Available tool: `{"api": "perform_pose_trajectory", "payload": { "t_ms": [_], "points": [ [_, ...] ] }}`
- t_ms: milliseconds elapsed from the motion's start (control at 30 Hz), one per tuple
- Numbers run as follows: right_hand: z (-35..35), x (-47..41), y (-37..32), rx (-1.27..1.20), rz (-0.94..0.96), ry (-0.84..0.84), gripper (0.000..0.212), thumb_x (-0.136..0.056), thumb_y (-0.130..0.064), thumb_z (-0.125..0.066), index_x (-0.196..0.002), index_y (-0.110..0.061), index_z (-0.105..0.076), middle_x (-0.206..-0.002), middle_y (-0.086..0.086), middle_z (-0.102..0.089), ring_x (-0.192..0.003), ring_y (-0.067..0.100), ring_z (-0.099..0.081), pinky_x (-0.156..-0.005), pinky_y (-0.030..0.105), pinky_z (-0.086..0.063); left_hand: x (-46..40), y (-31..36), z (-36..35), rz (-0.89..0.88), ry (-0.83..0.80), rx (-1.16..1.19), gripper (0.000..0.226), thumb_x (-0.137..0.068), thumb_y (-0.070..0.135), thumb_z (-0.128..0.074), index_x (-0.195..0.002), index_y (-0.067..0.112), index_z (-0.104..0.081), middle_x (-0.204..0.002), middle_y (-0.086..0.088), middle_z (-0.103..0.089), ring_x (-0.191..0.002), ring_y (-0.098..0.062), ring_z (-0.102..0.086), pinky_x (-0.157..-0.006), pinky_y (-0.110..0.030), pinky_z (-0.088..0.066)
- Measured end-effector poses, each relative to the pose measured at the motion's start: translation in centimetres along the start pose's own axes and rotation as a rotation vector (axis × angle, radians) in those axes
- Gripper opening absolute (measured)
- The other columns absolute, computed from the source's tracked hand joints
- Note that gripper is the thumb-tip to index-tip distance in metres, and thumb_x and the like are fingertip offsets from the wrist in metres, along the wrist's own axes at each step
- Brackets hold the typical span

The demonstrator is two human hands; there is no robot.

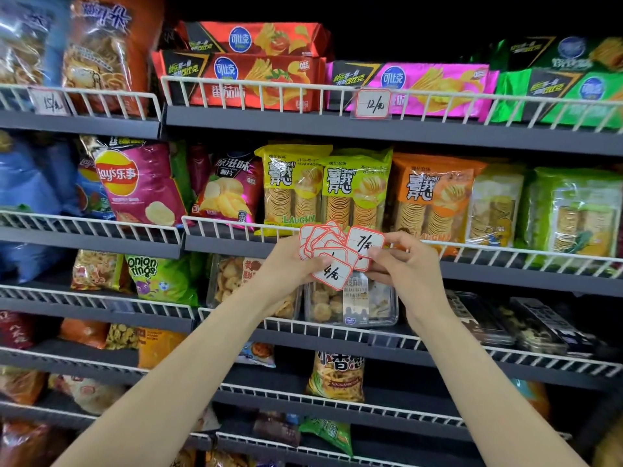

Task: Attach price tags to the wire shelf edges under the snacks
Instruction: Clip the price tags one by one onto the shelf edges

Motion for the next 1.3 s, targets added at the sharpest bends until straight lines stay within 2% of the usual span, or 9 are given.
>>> {"api": "perform_pose_trajectory", "payload": {
  "t_ms": [133, 300, 400, 500, 567, 667, 800, 1033, 1300],
  "points": [
    [0.5, -0.5, 0.4, 0.015, 0.003, -0.009, 0.013, -0.088, -0.004, -0.06, -0.085, -0.017, -0.06, -0.072, -0.001, -0.073, -0.066, 0.012, -0.07, -0.059, 0.022, -0.056, -0.5, -0.3, 0.1, -0.008, 0.022, -0.052, 0.022, -0.09, 0.002, -0.057, -0.095, 0.022, -0.063, -0.097, 0.003, -0.07, -0.092, -0.01, -0.067, -0.08, -0.023, -0.054],
    [3.5, -2.9, 1.2, 0.122, 0.03, 0.162, 0.014, -0.091, -0.006, -0.057, -0.08, -0.016, -0.057, -0.093, 0.006, -0.067, -0.084, 0.013, -0.064, -0.063, 0.025, -0.058, -1.9, -1.2, 1.7, -0.003, 0.101, -0.289, 0.019, -0.09, 0.001, -0.056, -0.092, 0.018, -0.064, -0.097, -0.002, -0.069, -0.098, -0.019, -0.062, -0.092, -0.037, -0.048],
    [4.2, -4.3, 1.0, 0.337, 0.123, 0.177, 0.02, -0.09, -0.009, -0.058, -0.072, -0.018, -0.058, -0.08, 0.0, -0.064, -0.078, 0.015, -0.056, -0.063, 0.023, -0.046, -3.0, -2.3, 1.2, 0.066, 0.064, -0.378, 0.016, -0.09, 0.002, -0.057, -0.099, 0.013, -0.063, -0.101, -0.004, -0.067, -0.099, -0.019, -0.06, -0.088, -0.033, -0.047],
    [3.6, -5.2, 0.5, 0.431, 0.199, 0.137, 0.01, -0.088, -0.005, -0.059, -0.083, -0.013, -0.061, -0.082, 0.0, -0.064, -0.08, 0.015, -0.057, -0.062, 0.019, -0.042, -4.2, -2.3, 0.1, 0.082, 0.038, -0.42, 0.018, -0.089, 0.002, -0.057, -0.106, 0.006, -0.063, -0.107, -0.007, -0.066, -0.099, -0.018, -0.059, -0.088, -0.031, -0.045],
    [3.0, -5.4, 0.2, 0.485, 0.239, 0.103, 0.013, -0.087, -0.001, -0.059, -0.093, -0.012, -0.061, -0.086, -0.001, -0.063, -0.081, 0.013, -0.058, -0.062, 0.013, -0.043, -4.8, -2.4, -0.3, 0.081, 0.047, -0.412, 0.022, -0.089, 0.001, -0.057, -0.11, 0.004, -0.061, -0.112, -0.01, -0.066, -0.102, -0.019, -0.06, -0.092, -0.033, -0.046],
    [2.6, -5.8, -0.1, 0.543, 0.267, 0.081, 0.018, -0.088, -0.001, -0.058, -0.1, -0.014, -0.059, -0.083, -0.003, -0.061, -0.078, 0.01, -0.057, -0.06, 0.012, -0.042, -5.0, -2.9, -0.7, 0.09, 0.023, -0.38, 0.018, -0.089, 0.001, -0.058, -0.105, 0.007, -0.063, -0.11, -0.011, -0.067, -0.103, -0.022, -0.062, -0.096, -0.038, -0.047],
    [2.4, -6.4, -0.4, 0.598, 0.293, 0.079, 0.011, -0.09, -0.005, -0.057, -0.092, -0.016, -0.057, -0.082, -0.006, -0.06, -0.073, 0.002, -0.055, -0.056, 0.008, -0.042, -4.9, -3.3, -0.9, 0.095, -0.011, -0.349, 0.015, -0.089, 0.003, -0.059, -0.102, 0.009, -0.064, -0.107, -0.009, -0.069, -0.104, -0.023, -0.063, -0.099, -0.046, -0.046],
    [1.3, -6.8, -0.9, 0.698, 0.367, 0.064, 0.008, -0.088, -0.009, -0.061, -0.086, -0.015, -0.064, -0.08, -0.008, -0.062, -0.07, 0.0, -0.053, -0.061, 0.004, -0.038, -4.9, -3.9, -0.8, 0.097, -0.017, -0.305, 0.015, -0.089, 0.004, -0.06, -0.096, 0.017, -0.062, -0.104, -0.005, -0.069, -0.103, -0.021, -0.063, -0.1, -0.044, -0.046],
    [0.8, -6.8, -1.4, 0.741, 0.387, 0.044, 0.009, -0.089, -0.011, -0.06, -0.089, -0.015, -0.068, -0.08, -0.009, -0.062, -0.068, -0.003, -0.052, -0.059, 0.0, -0.036, -5.0, -4.3, -1.1, 0.142, -0.055, -0.217, 0.021, -0.088, 0.0, -0.059, -0.107, 0.01, -0.06, -0.111, -0.011, -0.068, -0.106, -0.023, -0.063, -0.098, -0.043, -0.048]
  ]
}}
Point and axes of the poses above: each hand's wrist, its own x-axis away from the middle knuckle, its own z-axis out of the back of the hand, y = z × x, the point moved 8 cm from there along -x, towards the middle knuckle
